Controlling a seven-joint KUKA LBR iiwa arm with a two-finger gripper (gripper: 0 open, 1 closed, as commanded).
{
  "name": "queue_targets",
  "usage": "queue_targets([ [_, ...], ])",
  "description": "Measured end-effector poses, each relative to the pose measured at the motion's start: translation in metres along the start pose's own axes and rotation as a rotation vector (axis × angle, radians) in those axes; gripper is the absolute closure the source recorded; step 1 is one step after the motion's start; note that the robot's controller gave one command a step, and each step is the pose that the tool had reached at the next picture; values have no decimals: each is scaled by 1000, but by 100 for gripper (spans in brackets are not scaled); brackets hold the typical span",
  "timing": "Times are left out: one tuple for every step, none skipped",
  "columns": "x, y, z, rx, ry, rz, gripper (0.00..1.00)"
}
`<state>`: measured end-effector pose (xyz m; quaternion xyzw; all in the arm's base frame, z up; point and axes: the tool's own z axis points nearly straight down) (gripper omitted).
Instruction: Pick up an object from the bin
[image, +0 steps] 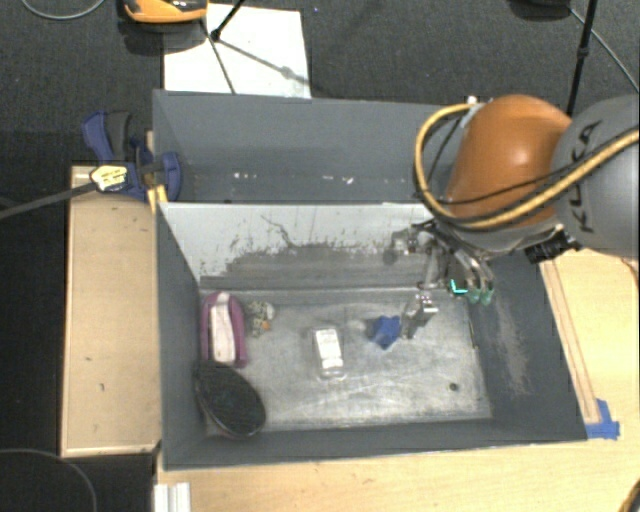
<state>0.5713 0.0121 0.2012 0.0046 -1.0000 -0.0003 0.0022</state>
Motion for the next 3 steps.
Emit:
queue_targets([
  [-4,-36,132,1,-6,-127,0],
  [-5,-36,127,2,-10,-126,100],
  [-14,-78,-6,5,-16,-252,100],
])
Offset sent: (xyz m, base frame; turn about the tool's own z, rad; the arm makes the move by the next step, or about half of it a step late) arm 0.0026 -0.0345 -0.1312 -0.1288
